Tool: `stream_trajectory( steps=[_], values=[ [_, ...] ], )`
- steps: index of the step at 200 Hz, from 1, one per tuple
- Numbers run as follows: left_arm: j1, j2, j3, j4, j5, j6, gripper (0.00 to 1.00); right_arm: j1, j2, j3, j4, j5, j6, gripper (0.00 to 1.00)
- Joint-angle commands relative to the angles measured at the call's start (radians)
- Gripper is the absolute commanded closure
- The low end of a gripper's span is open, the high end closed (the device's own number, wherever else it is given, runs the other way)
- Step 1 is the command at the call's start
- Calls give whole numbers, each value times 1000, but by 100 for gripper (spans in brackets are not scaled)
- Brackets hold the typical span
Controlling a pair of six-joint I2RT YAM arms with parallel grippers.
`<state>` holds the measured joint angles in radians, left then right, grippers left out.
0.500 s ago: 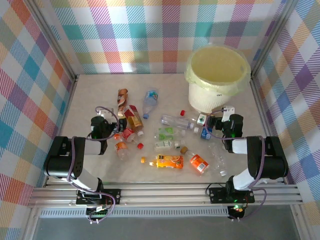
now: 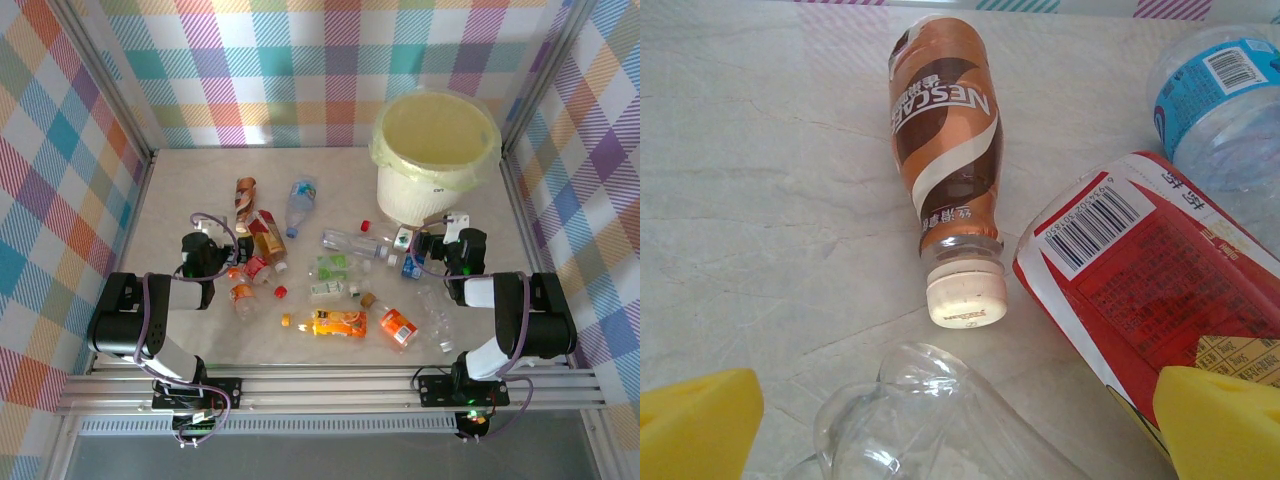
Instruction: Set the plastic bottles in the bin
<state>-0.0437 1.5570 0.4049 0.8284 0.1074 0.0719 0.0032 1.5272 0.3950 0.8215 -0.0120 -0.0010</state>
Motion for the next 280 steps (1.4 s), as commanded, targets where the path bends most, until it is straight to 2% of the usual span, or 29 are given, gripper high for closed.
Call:
stream_trajectory(
  steps=[1, 137, 172, 225, 280],
  values=[
    [10, 7, 3, 0, 1, -2, 0, 4, 8, 14, 13, -4, 9, 0],
    [10, 4, -1, 6, -7, -2, 0, 4, 5, 11, 18, 2, 12, 0],
    [1, -61, -12, -17, -29, -1, 0, 4, -57, -8, 6, 16, 17, 0],
    [-47, -283, 39, -282, -118, -13, 0, 9, -243, -2, -184, 53, 48, 0],
    [-163, -493, 161, -663, -186, -158, 0, 105, -542, 79, -644, 121, 150, 0]
  ],
)
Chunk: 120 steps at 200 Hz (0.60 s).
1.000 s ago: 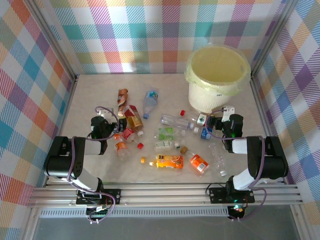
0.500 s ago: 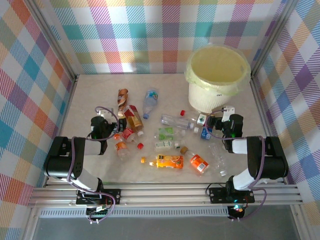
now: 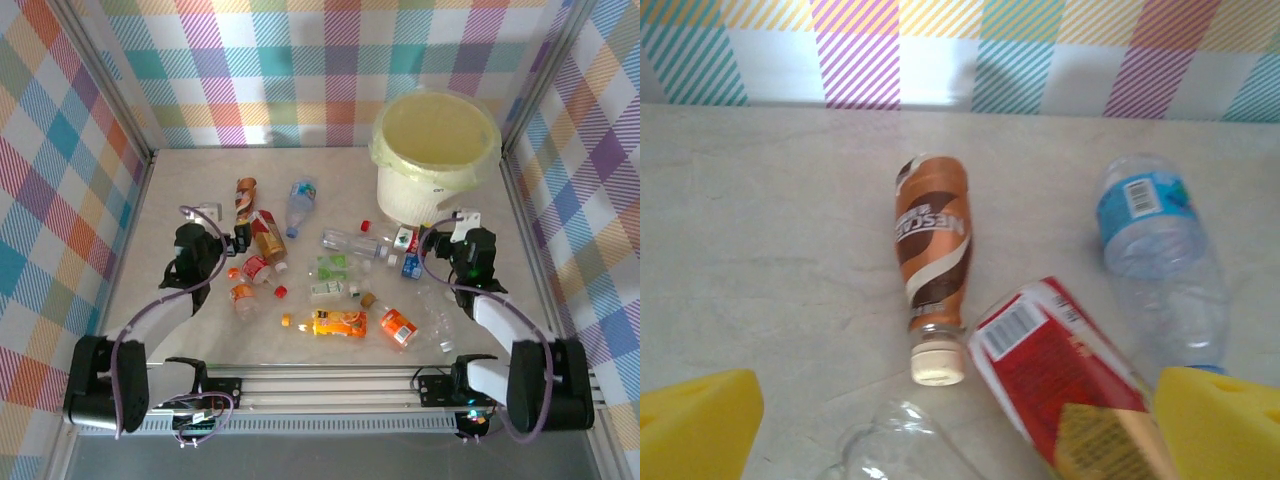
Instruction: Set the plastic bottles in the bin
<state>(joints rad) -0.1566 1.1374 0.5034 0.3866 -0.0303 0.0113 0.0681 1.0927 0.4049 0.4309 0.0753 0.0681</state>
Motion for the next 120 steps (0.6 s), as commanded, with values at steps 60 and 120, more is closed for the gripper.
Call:
stream_trajectory(
  steps=[60, 120],
  values=[
    [-214, -212, 237, -621, 55, -342, 0, 283, -326, 208, -755, 170, 356, 0],
    [-278, -262, 260, -749, 491, -464, 0, 412, -319, 405, -1224, 93, 476, 0]
  ],
)
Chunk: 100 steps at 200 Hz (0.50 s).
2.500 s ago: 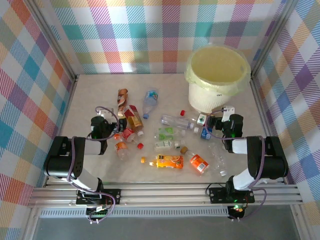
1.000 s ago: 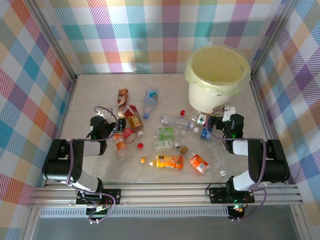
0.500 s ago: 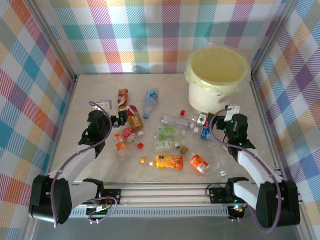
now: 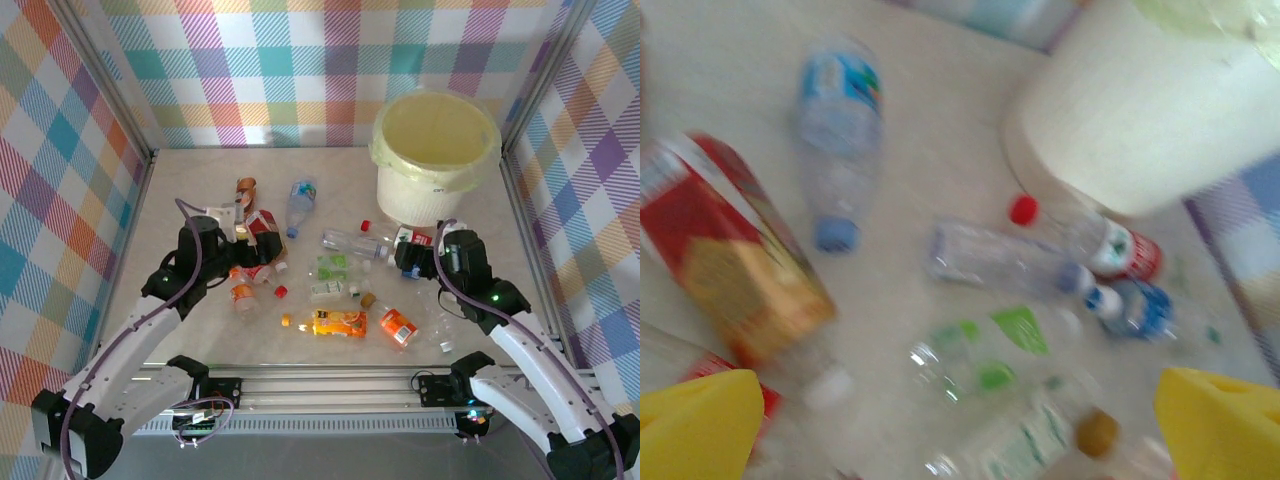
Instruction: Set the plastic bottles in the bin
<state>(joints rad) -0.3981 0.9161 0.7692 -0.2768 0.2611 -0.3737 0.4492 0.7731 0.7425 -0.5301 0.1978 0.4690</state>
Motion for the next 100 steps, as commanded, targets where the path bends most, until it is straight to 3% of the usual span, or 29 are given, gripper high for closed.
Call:
stream_trajectory(
  steps=[1, 31, 62, 75, 100],
  values=[
    [-39, -42, -6, -89, 199, -79, 0, 32, 1, 70, -270, -31, 76, 0],
    [-71, -106, -2, -201, 193, -85, 0, 78, 58, 160, -469, -76, 109, 2],
    [-96, -126, -28, -200, 328, -115, 0, 164, 124, 188, -578, -75, 141, 10],
    [-132, -132, -48, -210, 319, -139, 0, 205, 149, 194, -596, -71, 142, 16],
    [-224, -153, -101, -198, 286, -191, 0, 272, 215, 187, -602, -72, 136, 16]
  ],
)
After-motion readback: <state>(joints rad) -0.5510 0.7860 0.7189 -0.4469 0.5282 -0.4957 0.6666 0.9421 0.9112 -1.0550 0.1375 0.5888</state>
